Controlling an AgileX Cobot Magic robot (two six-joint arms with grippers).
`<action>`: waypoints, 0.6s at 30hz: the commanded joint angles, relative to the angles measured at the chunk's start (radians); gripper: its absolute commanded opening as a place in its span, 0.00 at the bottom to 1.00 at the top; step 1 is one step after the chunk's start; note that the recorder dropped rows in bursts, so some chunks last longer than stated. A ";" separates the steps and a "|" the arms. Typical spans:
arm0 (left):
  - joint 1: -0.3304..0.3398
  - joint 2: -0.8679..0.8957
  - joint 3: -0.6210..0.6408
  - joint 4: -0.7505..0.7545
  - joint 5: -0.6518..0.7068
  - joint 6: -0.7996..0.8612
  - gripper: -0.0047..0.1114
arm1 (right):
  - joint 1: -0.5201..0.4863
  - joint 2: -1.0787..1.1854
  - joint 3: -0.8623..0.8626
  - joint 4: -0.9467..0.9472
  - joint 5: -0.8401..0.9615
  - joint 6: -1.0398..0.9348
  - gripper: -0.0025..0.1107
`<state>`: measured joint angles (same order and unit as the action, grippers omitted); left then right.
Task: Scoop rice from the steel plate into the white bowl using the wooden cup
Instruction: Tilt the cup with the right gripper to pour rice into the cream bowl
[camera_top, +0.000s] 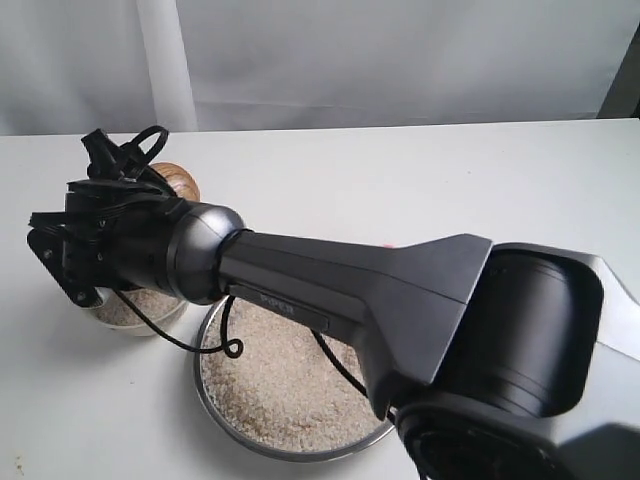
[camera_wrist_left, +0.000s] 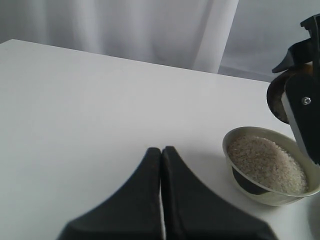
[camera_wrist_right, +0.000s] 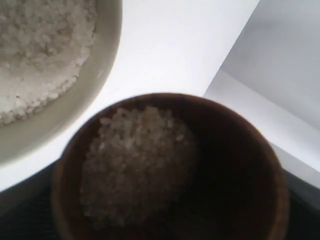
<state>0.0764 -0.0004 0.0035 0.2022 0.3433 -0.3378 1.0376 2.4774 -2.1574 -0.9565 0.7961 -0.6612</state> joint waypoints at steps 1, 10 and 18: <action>-0.006 0.000 -0.004 -0.006 -0.006 -0.002 0.04 | -0.001 -0.004 -0.007 -0.057 -0.005 -0.020 0.02; -0.006 0.000 -0.004 -0.006 -0.006 -0.002 0.04 | -0.001 0.004 -0.007 -0.057 -0.005 -0.187 0.02; -0.006 0.000 -0.004 -0.006 -0.006 -0.002 0.04 | -0.001 0.010 -0.003 -0.100 -0.015 -0.214 0.02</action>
<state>0.0764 -0.0004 0.0035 0.2022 0.3433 -0.3378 1.0376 2.4950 -2.1574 -1.0127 0.7938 -0.8571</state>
